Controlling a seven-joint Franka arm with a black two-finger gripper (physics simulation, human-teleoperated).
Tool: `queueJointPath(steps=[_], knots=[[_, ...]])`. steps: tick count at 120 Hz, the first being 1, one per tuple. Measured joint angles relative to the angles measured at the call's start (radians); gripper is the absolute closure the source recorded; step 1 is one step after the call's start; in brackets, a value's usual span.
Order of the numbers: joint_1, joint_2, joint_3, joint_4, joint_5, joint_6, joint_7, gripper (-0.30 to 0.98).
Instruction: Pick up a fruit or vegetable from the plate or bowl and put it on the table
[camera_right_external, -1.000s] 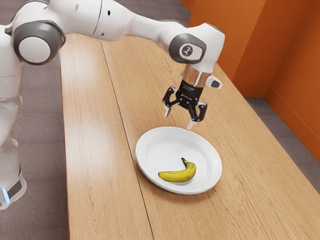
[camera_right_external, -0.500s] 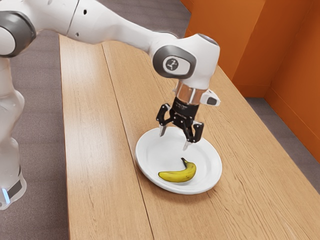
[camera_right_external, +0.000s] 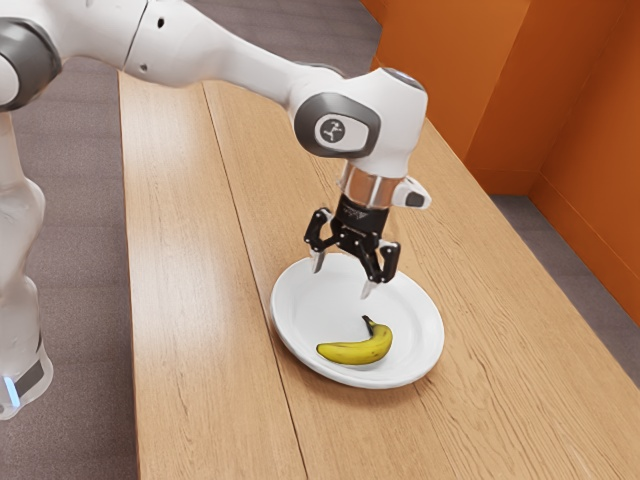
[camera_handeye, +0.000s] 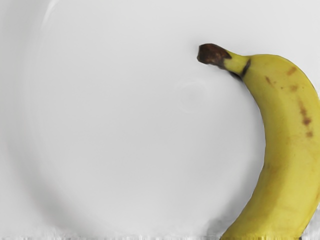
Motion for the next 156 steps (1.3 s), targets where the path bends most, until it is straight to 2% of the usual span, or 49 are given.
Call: queueJointPath(steps=[55,94,118,156], knots=[[0.001,0.028,-0.114,0.039,0.022,0.009,-0.028,0.00],[-0.018,0.035,-0.137,0.042,0.042,0.012,-0.034,0.00],[-0.007,0.048,-0.128,0.041,0.076,0.025,0.028,0.00],[0.041,0.070,-0.128,0.041,0.085,0.042,0.166,0.00]])
